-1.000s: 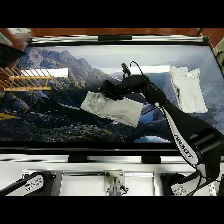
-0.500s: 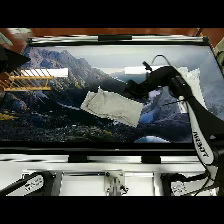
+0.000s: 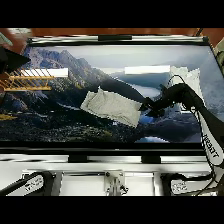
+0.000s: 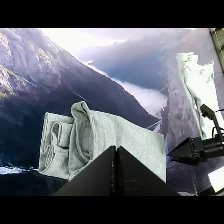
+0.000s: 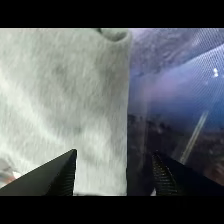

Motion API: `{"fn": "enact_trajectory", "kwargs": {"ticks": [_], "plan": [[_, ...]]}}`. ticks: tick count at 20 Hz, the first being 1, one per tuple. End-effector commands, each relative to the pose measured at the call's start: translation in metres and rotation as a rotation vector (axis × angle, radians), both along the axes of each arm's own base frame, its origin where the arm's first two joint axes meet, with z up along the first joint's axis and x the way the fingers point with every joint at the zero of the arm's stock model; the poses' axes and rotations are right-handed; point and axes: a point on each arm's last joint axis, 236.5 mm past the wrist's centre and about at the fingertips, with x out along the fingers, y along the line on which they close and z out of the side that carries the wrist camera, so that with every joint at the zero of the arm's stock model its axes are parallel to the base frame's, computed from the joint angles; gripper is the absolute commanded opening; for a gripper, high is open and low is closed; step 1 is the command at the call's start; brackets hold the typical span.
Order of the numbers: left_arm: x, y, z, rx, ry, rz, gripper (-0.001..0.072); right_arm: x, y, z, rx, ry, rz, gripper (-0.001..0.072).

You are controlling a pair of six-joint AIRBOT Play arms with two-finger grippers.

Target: Fold the shirts.

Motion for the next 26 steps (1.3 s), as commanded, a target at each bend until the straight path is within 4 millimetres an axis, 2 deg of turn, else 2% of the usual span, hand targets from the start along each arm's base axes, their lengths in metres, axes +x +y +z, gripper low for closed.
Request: {"fn": "enact_trajectory", "kwargs": {"ticks": [1, 3, 6, 7, 9, 10, 11, 13, 15, 17, 19, 21, 22, 26], "plan": [[0.0, 0.0, 0.0, -0.001, 0.0, 0.001, 0.0037, -0.002, 0.019, -0.021, 0.046, 0.024, -0.032, 0.0601], [0.0, 0.0, 0.0, -0.001, 0.0, 0.0, 0.0037, -0.001, 0.036, -0.025, 0.083, 0.024, -0.022, 0.0601], [0.0, 0.0, 0.0, -0.001, 0.0, 0.0, 0.0037, 0.011, 0.067, -0.017, 0.168, -0.043, -0.016, 0.0577], [0.0, 0.0, 0.0, -0.001, 0.0, 0.0, 0.0037, 0.017, 0.076, -0.014, 0.191, -0.065, -0.031, 0.0441], [0.0, 0.0, 0.0, -0.001, 0.0, 0.001, 0.0037, 0.03, 0.089, -0.006, 0.23, -0.129, -0.044, 0.0104], [0.0, 0.0, 0.0, -0.001, 0.0, 0.001, 0.0037, 0.04, 0.092, 0.004, 0.251, -0.178, -0.033, 0.0072], [0.0, 0.0, 0.0, -0.001, 0.0, 0.001, 0.0037, 0.055, 0.09, 0.018, 0.256, -0.241, -0.014, 0.0072], [0.0, 0.0, 0.0, -0.001, 0.0, 0.0, 0.0037, 0.099, 0.076, 0.063, 0.257, -0.383, -0.023, 0.0072], [0.0, 0.0, 0.0, -0.001, 0.001, 0.0, 0.0037, 0.148, 0.047, 0.126, 0.258, -0.545, -0.083, 0.0071], [0.0, 0.0, 0.0, -0.001, 0.0, 0.0, 0.0037, 0.188, 0.005, 0.19, 0.233, -0.704, -0.164, 0.0071], [-0.001, -0.001, 0.0, -0.001, 0.003, -0.003, 0.0037, 0.214, -0.043, 0.242, 0.209, -0.831, -0.253, 0.0071], [-0.001, -0.002, 0.0, -0.001, 0.003, -0.007, 0.0037, 0.229, -0.094, 0.276, 0.171, -0.923, -0.353, 0.0071], [-0.002, -0.004, 0.0, -0.001, 0.003, -0.011, 0.0037, 0.235, -0.124, 0.286, 0.138, -0.959, -0.409, 0.0071], [-0.005, -0.015, -0.001, 0.001, 0.009, -0.043, 0.0037, 0.247, -0.238, 0.311, 0.089, -1.046, -0.71, 0.0071]]}}
